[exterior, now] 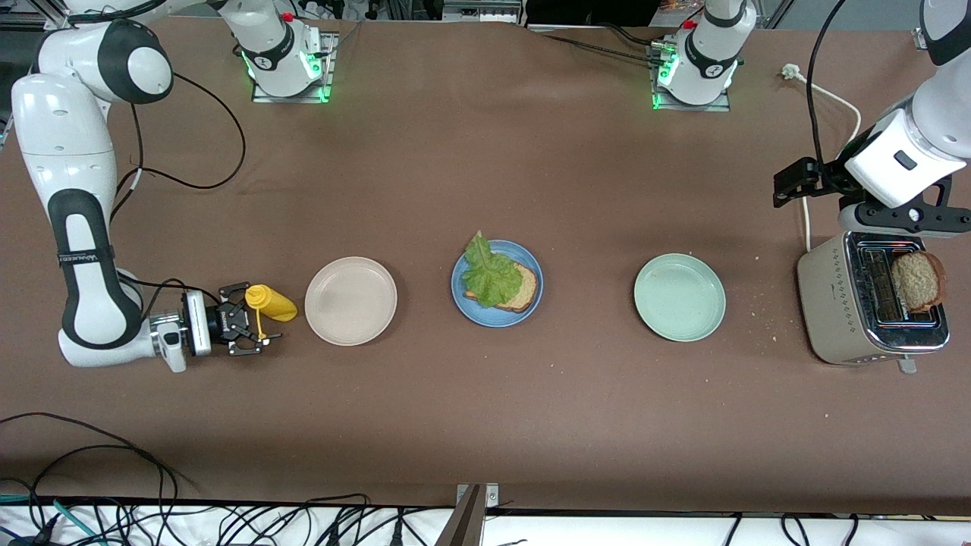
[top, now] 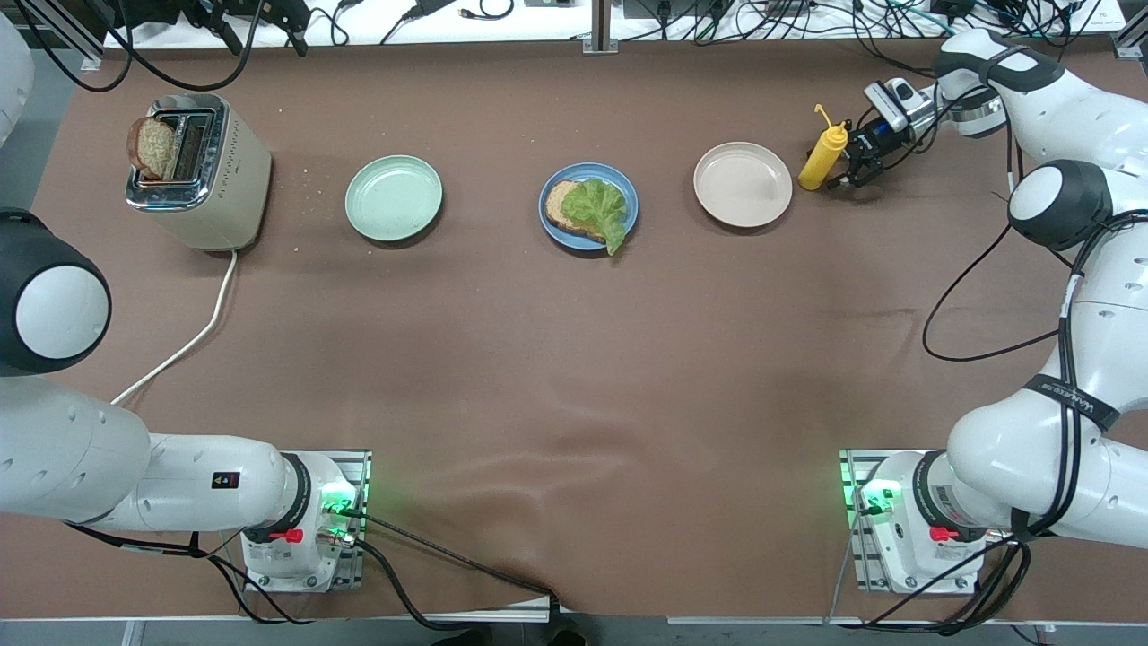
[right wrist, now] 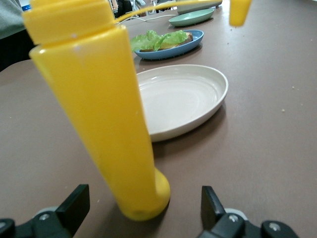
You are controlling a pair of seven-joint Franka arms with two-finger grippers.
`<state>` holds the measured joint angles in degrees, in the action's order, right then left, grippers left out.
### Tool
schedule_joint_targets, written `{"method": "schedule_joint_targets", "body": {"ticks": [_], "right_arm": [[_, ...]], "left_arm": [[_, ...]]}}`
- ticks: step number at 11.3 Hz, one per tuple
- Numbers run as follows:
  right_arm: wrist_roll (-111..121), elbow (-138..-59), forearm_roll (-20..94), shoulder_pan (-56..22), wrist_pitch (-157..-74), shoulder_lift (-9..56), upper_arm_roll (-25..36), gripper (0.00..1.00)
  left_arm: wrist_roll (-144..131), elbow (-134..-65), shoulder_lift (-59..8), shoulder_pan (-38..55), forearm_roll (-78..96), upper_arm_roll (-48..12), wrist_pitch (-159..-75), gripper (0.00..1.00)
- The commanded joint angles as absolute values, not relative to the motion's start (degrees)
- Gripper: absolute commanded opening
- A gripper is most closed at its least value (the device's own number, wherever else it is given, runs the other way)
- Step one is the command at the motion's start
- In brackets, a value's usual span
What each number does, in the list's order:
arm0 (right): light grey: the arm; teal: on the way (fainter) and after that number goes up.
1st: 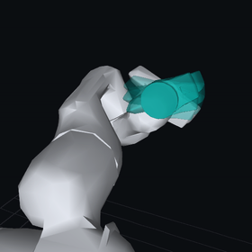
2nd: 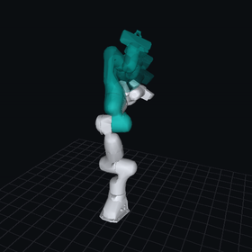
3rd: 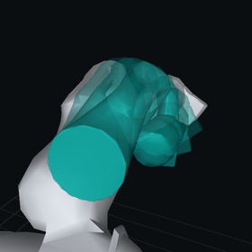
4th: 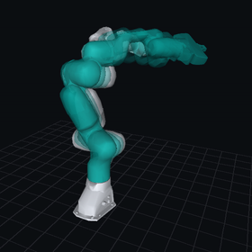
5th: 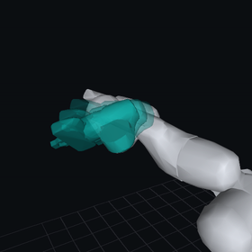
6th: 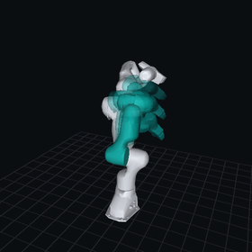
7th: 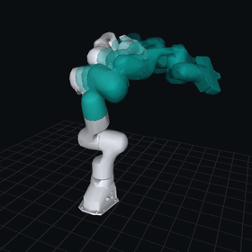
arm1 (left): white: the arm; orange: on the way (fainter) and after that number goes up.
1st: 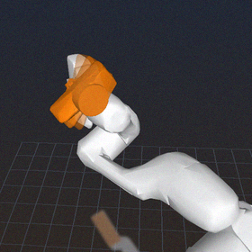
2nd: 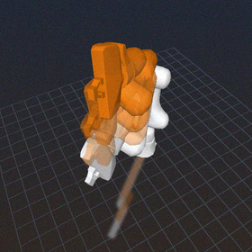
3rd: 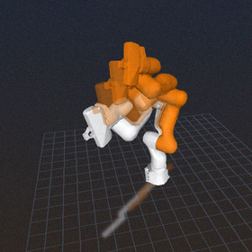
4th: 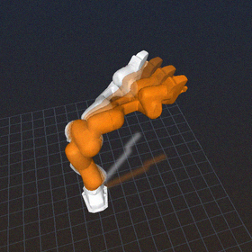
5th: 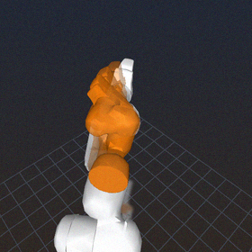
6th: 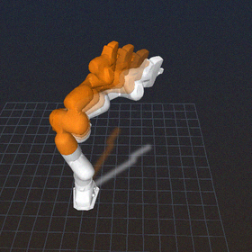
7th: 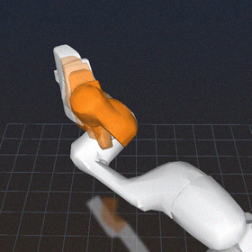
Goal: Make sandwich in blue plate with both arms
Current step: 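Release the bottle and retract the right gripper while the left gripper reaches the toaster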
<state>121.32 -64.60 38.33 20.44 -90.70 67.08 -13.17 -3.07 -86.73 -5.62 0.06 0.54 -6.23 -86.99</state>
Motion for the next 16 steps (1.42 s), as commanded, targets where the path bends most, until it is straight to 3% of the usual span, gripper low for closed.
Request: {"method": "schedule_joint_targets", "body": {"ticks": [1, 3, 4, 9, 16], "right_arm": [[122.2, -62.8, 38.9, 20.8, -87.2, 67.2, -10.3, 1.00], [121.5, -58.9, 37.9, 20.6, -84.1, 66.6, -7.8, 1.00], [113.5, -59.2, 33.9, 18.8, -82.3, 58.6, -2.3, 1.00], [102.3, -63.2, 29.9, 18.1, -82.5, 50.9, -2.2, 1.00], [74.2, -72.2, 18.4, 12.0, -84.2, 33.8, -2.3, 1.00]], "left_arm": [[-2.5, -86.4, -5.4, -0.2, 0.3, -6.4, -86.3, 1.00], [-2.5, -86.4, -5.4, -0.2, 0.3, -6.4, -86.3, 1.00], [-1.2, -85.9, -6.7, -3.1, -3.0, -6.3, -86.8, 1.00], [15.4, -84.9, -11.8, -14.1, -4.0, -6.1, -92.4, 1.00], [30.6, -85.0, -21.1, -29.1, 0.3, -6.2, -104.5, 1.00]]}}
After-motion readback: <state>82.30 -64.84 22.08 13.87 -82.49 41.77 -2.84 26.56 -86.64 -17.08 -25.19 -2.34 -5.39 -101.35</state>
